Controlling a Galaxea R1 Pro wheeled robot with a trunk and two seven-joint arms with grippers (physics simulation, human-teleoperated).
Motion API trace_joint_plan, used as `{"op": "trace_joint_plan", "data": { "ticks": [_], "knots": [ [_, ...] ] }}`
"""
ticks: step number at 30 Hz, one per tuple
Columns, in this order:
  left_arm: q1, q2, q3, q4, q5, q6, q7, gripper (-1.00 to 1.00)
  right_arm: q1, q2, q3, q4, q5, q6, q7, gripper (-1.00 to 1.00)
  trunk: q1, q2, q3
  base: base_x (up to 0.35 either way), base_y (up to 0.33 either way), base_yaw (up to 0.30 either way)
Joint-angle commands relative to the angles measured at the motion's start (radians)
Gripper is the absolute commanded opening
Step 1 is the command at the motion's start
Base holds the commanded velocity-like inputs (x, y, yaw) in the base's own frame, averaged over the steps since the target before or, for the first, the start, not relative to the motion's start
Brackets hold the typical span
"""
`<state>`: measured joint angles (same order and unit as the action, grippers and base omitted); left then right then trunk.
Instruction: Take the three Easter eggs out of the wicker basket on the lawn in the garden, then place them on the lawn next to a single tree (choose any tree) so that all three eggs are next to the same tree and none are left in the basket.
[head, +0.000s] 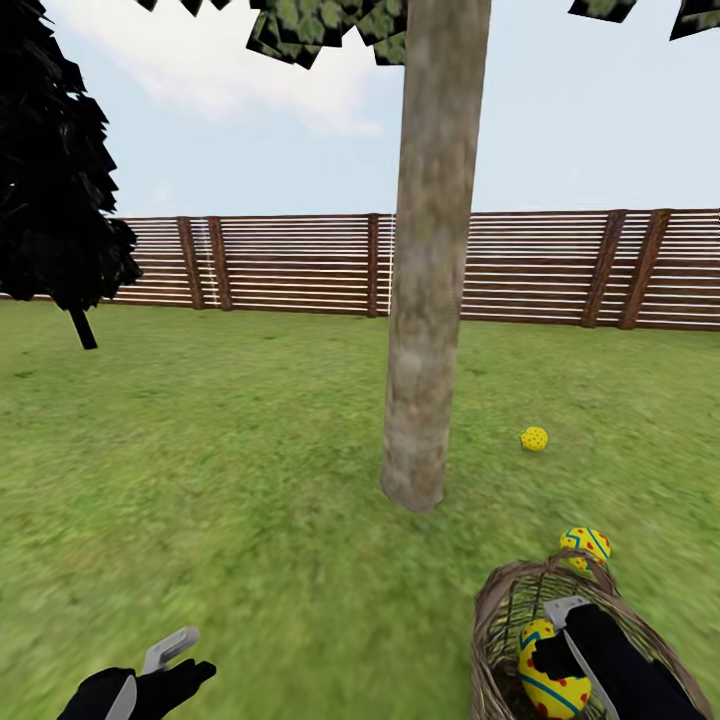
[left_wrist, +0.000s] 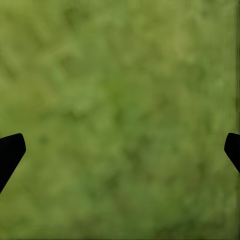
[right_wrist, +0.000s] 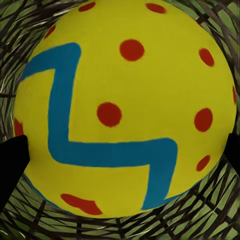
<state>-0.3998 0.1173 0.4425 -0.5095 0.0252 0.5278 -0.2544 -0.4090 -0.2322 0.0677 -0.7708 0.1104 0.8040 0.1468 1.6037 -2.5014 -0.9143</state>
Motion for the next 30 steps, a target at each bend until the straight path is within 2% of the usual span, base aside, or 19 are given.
{"op": "trace_joint_plan", "data": {
  "ticks": [1, 8, 22, 25, 30],
  "knots": [
    [-0.001, -0.001, 0.005, -0.001, 0.002, 0.008, -0.003, 1.0, -0.001, -0.001, 0.003, 0.0, 0.011, 0.004, 0.008, -1.0, -0.001, 0.0, 0.001, 0.0, 0.0, 0.0],
    [-0.001, -0.001, 0.005, -0.001, 0.002, 0.008, -0.003, 1.0, -0.001, -0.001, 0.003, 0.001, 0.008, 0.003, 0.008, -1.0, -0.004, 0.002, 0.018, 0.0, 0.0, 0.0],
    [-0.001, -0.002, 0.004, 0.002, 0.001, 0.008, -0.003, 1.0, 0.0, -0.002, 0.001, 0.001, 0.008, 0.003, 0.008, -1.0, -0.058, 0.1, 0.044, 0.0, 0.0, 0.0],
    [-0.001, -0.014, 0.004, 0.002, 0.0, 0.008, -0.003, 1.0, 0.0, -0.002, 0.001, 0.001, 0.008, 0.003, 0.008, -1.0, -0.069, 0.121, 0.053, 0.0, 0.0, 0.0],
    [0.0, -0.016, 0.004, 0.002, -0.001, 0.008, -0.003, 1.0, -0.001, -0.002, 0.001, 0.002, 0.008, 0.004, 0.008, -1.0, -0.089, 0.156, 0.069, -0.119, 0.0, 0.0]
  ]
}}
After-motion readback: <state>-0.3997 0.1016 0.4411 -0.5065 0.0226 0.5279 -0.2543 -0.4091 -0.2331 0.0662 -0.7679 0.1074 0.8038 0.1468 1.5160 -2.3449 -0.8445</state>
